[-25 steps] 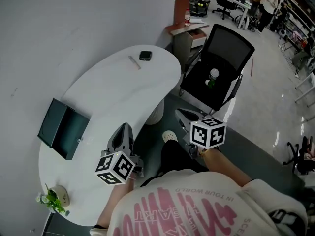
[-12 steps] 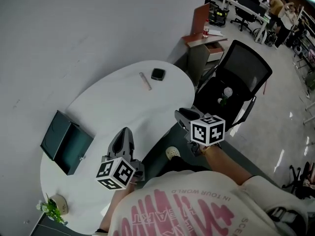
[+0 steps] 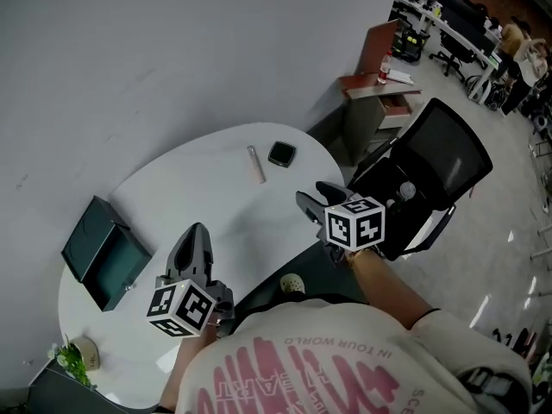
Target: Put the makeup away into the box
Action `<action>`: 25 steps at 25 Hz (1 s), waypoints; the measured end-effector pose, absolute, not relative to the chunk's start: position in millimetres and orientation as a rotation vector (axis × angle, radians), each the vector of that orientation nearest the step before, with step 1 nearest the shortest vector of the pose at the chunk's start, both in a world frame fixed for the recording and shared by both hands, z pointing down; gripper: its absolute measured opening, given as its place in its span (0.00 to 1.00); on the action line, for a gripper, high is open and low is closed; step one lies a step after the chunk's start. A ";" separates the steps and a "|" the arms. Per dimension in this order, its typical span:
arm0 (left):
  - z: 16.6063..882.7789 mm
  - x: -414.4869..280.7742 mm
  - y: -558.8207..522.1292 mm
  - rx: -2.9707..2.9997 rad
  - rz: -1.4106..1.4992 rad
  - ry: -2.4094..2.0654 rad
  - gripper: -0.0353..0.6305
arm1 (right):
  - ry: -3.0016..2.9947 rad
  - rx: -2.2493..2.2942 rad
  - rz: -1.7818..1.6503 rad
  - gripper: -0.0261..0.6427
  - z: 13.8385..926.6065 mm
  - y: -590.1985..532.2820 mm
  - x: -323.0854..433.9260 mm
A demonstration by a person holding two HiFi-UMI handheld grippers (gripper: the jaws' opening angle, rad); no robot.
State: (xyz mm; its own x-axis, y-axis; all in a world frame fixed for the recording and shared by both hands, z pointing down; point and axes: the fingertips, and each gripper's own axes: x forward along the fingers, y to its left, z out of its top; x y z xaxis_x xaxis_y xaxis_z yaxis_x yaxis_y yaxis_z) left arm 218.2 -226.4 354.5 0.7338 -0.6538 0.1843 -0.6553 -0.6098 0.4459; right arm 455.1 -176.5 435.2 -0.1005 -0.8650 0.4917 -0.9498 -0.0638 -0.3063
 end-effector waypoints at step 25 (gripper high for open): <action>381.5 172.1 -278.1 2.210 0.012 -1.413 0.06 | -2.025 1.624 0.901 0.61 510.8 -304.2 510.2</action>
State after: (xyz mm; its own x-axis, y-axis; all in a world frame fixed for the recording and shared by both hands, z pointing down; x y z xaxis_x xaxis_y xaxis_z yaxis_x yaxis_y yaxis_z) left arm 172.1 -278.1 381.5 0.4579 -0.8458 0.2738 -0.8502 -0.3266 0.4129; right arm 510.2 -304.2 510.8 -0.2520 -0.7119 0.6555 -0.9635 0.1214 -0.2385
